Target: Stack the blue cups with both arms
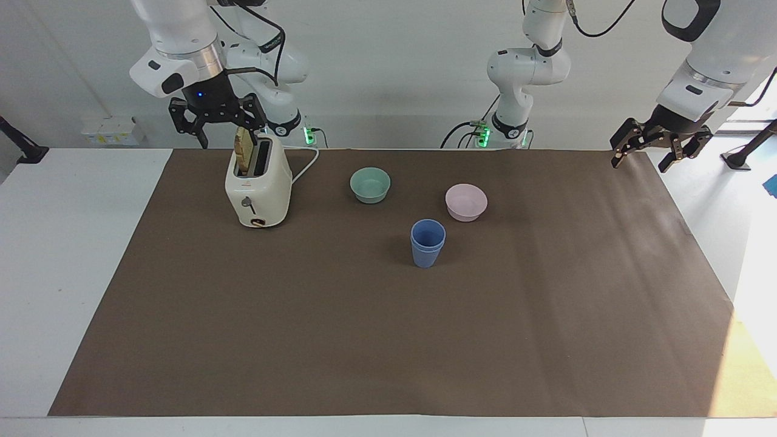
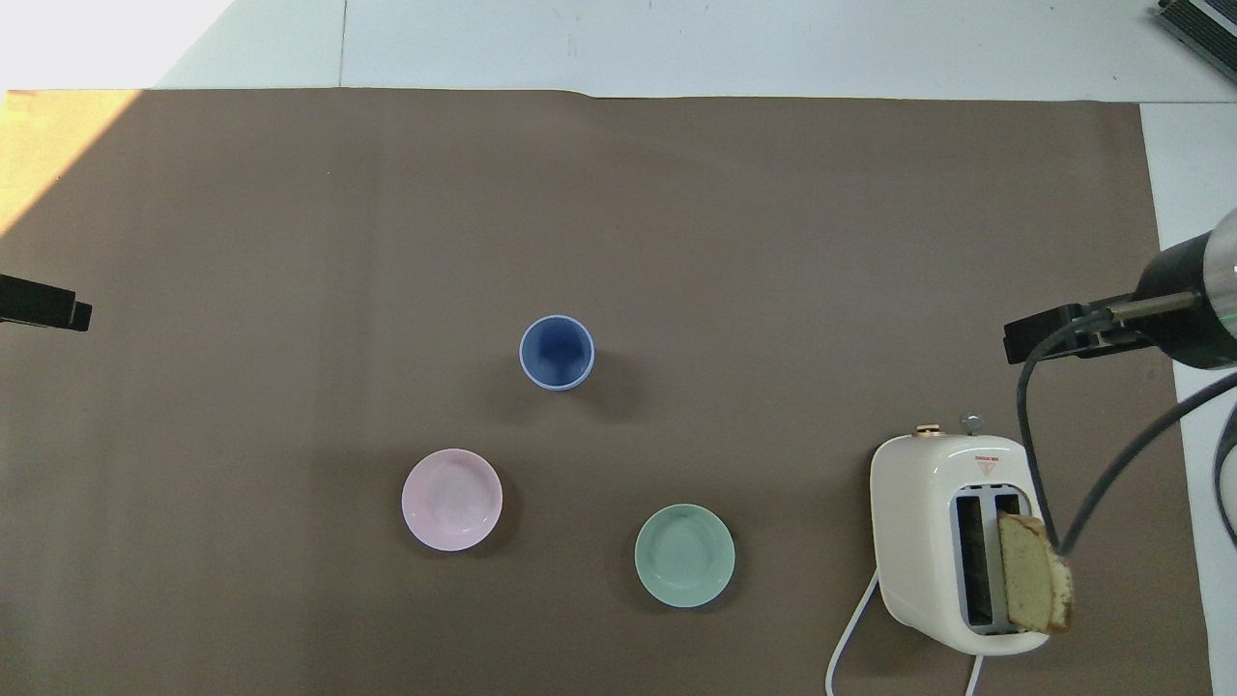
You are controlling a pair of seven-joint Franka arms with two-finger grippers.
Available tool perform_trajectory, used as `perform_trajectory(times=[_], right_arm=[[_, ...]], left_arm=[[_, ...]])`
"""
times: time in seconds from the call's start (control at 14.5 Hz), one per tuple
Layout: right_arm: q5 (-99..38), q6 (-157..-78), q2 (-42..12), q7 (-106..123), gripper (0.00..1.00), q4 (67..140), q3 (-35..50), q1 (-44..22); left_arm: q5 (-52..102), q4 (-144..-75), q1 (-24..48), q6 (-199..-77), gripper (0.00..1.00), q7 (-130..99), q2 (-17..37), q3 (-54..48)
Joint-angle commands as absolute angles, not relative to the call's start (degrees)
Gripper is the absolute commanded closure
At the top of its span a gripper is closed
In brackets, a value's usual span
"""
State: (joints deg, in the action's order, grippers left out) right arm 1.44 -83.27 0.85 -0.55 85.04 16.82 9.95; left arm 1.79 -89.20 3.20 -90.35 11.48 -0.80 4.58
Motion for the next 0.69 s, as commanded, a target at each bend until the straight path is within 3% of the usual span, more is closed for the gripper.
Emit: perform_trajectory(times=[0.0, 0.62], right_arm=[[0.2, -84.9, 2.2, 1.0, 0.0, 87.0, 17.0, 11.1], [0.3, -84.3, 2.1, 0.8, 0.0, 86.7, 16.8, 11.3]], left_arm=[[1.4, -89.5, 3.2, -89.7, 0.0, 11.8, -1.5, 4.5], [1.4, -89.5, 3.2, -89.7, 0.0, 12.0, -1.6, 4.5]])
